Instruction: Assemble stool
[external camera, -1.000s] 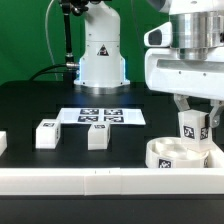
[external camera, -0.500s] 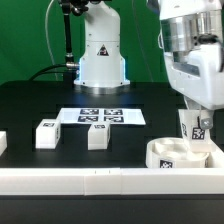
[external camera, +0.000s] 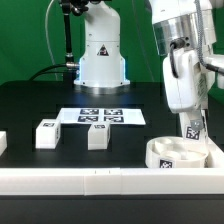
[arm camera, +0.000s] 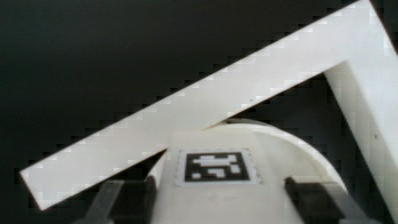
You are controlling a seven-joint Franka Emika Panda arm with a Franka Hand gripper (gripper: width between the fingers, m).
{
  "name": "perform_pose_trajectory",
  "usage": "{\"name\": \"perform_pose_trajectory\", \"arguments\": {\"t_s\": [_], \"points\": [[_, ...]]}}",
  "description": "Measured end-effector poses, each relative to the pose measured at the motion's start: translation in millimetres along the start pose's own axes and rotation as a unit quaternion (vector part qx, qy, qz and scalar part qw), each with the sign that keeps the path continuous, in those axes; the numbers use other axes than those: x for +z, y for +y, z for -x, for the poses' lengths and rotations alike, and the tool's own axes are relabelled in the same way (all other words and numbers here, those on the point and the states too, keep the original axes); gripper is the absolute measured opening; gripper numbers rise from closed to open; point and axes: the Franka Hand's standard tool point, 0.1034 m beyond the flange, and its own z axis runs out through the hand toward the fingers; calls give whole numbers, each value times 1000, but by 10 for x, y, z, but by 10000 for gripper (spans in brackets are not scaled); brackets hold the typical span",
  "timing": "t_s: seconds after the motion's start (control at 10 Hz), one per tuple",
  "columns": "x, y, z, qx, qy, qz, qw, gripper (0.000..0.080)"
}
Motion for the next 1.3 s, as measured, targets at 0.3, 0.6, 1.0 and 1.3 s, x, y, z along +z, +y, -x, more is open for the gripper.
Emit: {"name": "perform_pose_trajectory", "arguments": {"t_s": [0.3, 0.6, 1.0, 1.3], "points": [[-6, 7, 11, 13, -3, 1, 1000, 579], [-144, 23, 112, -2, -16, -5, 1000, 628], [-115, 28, 92, -154, -13, -5, 988, 649], [-151, 76, 176, -266, -13, 12, 964, 649]]}}
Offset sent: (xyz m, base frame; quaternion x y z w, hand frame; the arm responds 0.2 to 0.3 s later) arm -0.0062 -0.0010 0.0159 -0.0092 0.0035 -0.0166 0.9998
